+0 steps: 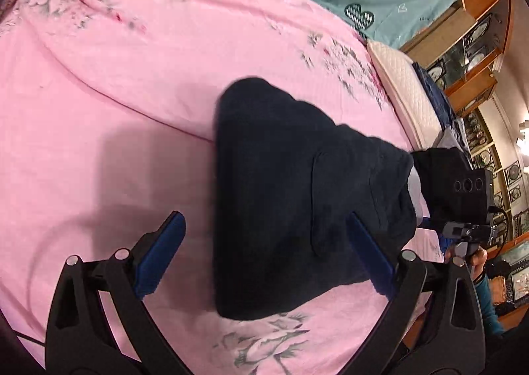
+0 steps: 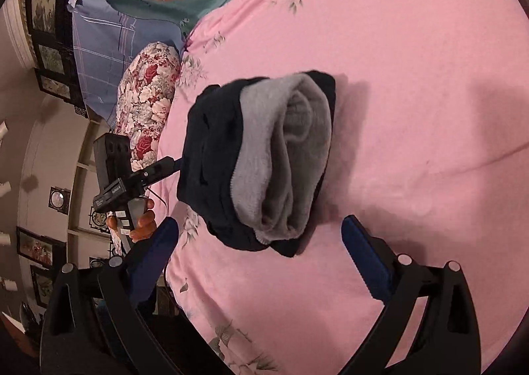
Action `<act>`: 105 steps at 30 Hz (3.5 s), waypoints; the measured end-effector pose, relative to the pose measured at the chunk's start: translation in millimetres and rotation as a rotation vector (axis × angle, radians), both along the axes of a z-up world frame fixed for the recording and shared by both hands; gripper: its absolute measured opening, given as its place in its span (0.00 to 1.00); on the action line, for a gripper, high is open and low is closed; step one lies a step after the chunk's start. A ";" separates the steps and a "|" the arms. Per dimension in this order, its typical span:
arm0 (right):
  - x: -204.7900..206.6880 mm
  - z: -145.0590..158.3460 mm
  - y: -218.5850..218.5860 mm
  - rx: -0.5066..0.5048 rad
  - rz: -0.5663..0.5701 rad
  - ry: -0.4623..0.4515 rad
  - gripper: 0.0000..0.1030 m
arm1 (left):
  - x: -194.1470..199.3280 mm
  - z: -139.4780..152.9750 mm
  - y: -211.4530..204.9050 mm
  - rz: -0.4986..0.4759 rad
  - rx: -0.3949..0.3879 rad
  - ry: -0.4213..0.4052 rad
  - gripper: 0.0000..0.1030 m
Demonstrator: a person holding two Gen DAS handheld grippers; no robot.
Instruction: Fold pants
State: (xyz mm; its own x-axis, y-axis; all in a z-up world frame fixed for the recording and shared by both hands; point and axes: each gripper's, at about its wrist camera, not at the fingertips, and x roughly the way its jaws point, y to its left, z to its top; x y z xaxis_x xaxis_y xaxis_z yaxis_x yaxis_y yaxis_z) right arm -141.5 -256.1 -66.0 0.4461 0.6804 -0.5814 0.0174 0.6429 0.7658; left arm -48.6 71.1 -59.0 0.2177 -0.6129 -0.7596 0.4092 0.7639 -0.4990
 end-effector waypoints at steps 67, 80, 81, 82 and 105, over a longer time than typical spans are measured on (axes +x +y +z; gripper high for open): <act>407.3 43.5 21.2 -0.556 -0.137 -0.263 0.87 | 354.1 42.3 -48.0 0.461 0.301 -0.300 0.90; 201.4 182.3 0.7 -0.600 -0.163 -0.435 0.99 | 150.2 146.2 -35.6 0.436 0.417 -0.686 0.98; 169.7 185.0 -2.9 -0.594 -0.188 -0.459 0.99 | 125.4 151.6 -37.1 0.443 0.425 -0.730 0.98; 151.8 181.4 -0.2 -0.596 -0.209 -0.475 0.99 | 101.0 154.5 -38.3 0.455 0.432 -0.773 0.98; 77.7 40.1 69.2 -0.754 -0.338 -0.472 0.99 | 15.4 59.4 -81.3 0.431 0.451 -0.684 0.98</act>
State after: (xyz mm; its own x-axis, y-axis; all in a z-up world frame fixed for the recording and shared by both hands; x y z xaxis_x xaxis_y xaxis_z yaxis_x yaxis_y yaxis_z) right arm -63.8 -186.9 -25.9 0.8515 -0.0086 -0.5244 0.0881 0.9880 0.1270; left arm -33.2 -10.2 0.4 0.8473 -0.0526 -0.5284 0.1409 0.9817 0.1282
